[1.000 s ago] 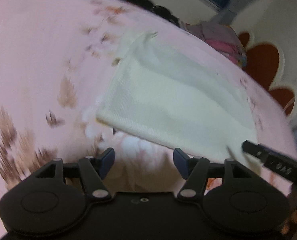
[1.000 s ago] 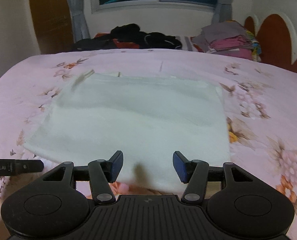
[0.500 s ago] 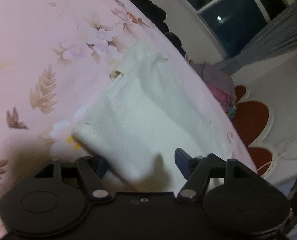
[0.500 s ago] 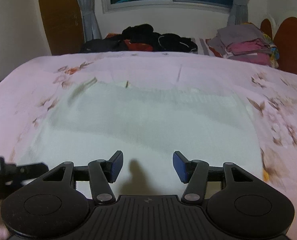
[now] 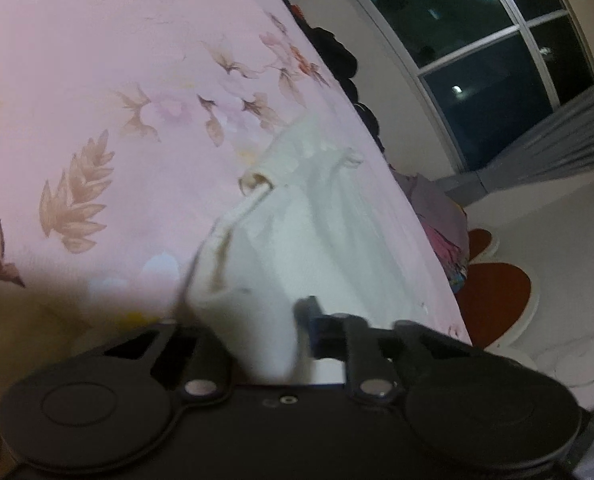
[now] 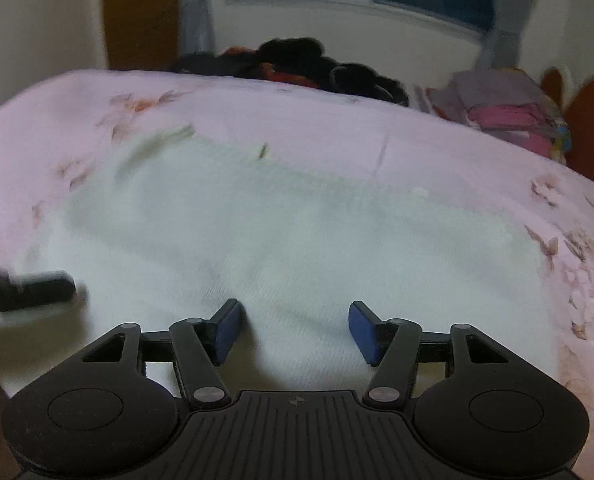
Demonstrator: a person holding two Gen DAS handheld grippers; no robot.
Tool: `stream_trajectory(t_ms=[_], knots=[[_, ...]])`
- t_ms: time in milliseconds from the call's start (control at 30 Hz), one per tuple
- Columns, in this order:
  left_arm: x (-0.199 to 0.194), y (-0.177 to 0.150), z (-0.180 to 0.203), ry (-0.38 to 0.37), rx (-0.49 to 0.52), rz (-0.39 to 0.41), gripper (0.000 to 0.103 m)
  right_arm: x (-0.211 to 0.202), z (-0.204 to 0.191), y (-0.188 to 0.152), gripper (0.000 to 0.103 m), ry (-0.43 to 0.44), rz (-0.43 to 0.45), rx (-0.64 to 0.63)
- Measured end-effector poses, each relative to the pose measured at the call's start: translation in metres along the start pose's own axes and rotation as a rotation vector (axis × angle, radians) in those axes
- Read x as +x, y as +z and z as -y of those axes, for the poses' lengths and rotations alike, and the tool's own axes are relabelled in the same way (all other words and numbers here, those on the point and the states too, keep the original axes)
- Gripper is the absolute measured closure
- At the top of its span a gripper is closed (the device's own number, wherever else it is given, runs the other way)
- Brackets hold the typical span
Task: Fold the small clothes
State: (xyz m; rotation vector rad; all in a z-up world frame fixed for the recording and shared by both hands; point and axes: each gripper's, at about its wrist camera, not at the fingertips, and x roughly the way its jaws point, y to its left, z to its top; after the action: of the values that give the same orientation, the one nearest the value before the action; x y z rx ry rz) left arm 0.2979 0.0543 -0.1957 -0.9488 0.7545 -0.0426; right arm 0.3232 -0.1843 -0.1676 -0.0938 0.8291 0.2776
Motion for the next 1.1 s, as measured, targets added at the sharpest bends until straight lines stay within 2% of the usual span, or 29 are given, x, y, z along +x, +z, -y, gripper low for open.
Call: stream_trajectory(t_ms=[367,500,733,833,933,1000,1100], knots=[[-0.016,-0.002,0.029,-0.008,0.134,0.071,0.096,-0.02,0.024,0.003,0.043,0.056,0.019,0.151],[-0.019,-0.005,0.051,-0.014,0.213,0.089,0.096,-0.033,0.037,0.002,0.043,0.085,0.041,0.206],[-0.016,-0.019,0.107,-0.084,0.409,0.083,0.096,-0.057,0.066,-0.007,0.043,0.047,0.065,0.276],[-0.009,-0.037,0.135,-0.135,0.524,0.051,0.096,-0.069,0.086,-0.015,0.043,0.024,0.076,0.322],[0.003,-0.063,0.158,-0.189,0.625,-0.014,0.096,-0.081,0.108,-0.025,0.043,0.004,0.085,0.379],[0.009,-0.084,0.169,-0.221,0.69,-0.066,0.096,-0.09,0.122,-0.032,0.043,-0.012,0.09,0.413],[0.024,-0.121,0.176,-0.226,0.79,-0.166,0.096,-0.102,0.143,-0.044,0.043,-0.054,0.094,0.449]])
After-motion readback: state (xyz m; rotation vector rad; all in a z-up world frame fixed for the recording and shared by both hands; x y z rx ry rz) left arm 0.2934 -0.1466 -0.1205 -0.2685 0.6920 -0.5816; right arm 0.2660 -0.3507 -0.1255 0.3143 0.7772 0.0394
